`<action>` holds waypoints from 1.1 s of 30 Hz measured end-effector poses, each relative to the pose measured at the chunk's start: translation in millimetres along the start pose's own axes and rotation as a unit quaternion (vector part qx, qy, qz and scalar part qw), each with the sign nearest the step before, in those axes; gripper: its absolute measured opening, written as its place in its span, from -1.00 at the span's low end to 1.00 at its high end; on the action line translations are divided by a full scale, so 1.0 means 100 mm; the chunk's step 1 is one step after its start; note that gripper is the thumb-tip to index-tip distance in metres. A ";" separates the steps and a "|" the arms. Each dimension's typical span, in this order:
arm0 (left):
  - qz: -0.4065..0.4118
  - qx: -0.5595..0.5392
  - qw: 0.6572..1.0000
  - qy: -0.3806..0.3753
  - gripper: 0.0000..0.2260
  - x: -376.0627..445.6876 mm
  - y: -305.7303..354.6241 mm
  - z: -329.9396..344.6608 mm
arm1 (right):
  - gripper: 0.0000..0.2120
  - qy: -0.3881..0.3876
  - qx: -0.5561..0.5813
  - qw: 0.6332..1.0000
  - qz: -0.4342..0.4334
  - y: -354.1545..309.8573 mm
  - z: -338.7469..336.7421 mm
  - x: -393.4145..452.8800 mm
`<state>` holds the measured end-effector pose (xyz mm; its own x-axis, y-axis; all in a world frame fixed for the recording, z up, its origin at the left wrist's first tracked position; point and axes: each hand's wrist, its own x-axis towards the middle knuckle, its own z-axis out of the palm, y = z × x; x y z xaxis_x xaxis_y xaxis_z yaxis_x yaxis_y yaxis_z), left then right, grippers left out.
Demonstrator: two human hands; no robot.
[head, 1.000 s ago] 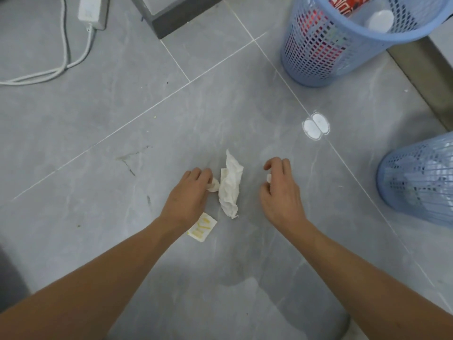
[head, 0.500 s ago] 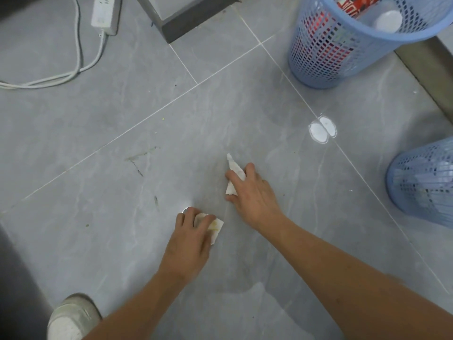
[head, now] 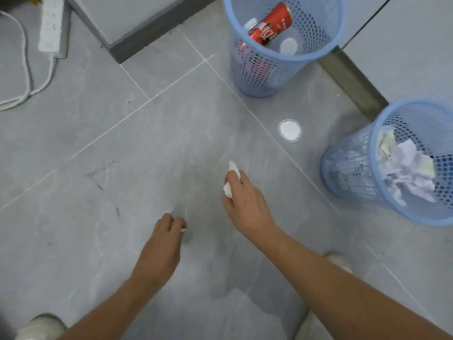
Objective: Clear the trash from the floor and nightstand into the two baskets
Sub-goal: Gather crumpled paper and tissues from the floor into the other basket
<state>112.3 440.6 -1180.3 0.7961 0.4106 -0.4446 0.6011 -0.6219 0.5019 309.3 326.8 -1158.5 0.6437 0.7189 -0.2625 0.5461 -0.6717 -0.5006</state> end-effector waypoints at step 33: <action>0.225 -0.013 0.974 -0.009 -0.65 0.53 4.34 -1.43 | -0.95 0.037 0.137 0.961 0.239 1.26 -3.79 -0.68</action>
<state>425.1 287.8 -879.6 0.9781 0.0881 -0.1886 0.1935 -0.7186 0.6680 537.8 126.0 -890.7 0.8275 0.3188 -0.4622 0.0233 -0.8419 -0.5391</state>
